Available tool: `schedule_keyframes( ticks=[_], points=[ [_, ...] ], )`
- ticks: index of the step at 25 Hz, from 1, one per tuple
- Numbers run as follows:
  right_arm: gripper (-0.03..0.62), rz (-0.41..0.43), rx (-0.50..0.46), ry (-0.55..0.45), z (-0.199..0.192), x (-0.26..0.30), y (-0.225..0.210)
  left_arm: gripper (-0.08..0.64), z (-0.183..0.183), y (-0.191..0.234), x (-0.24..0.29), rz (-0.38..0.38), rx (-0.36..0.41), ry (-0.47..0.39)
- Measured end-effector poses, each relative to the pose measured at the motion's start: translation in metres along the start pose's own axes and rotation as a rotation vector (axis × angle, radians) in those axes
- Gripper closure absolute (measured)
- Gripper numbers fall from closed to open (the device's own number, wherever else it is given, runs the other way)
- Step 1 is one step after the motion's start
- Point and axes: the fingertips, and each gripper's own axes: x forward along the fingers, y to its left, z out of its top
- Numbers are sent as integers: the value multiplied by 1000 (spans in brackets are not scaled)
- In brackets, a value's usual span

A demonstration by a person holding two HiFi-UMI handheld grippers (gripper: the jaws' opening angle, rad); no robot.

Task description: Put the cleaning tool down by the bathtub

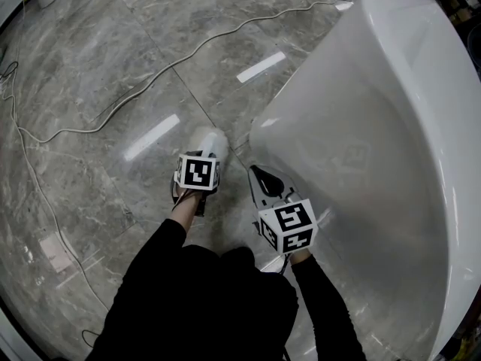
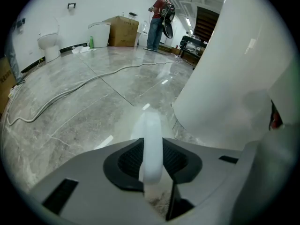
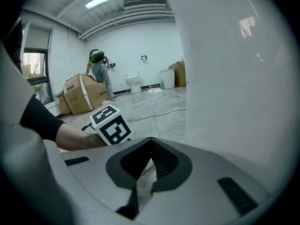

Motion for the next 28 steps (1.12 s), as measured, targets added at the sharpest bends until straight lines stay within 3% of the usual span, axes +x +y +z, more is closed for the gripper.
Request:
schedule_keyframes(
  ticks=[4, 12, 19, 28],
  points=[
    [592, 0, -6, 3, 2, 0, 2, 445, 4, -2, 0, -19, -11, -25],
    [592, -7, -6, -6, 6, 0, 5, 428, 24, -8, -21, -40, 47, -98],
    [592, -9, 2, -26, 12, -1, 9, 430, 43, -5, -58, -97, 21, -182],
    [592, -28, 18, -55, 25, -10, 6, 511, 64, 2, -120, -138, 42, -322]
  ],
)
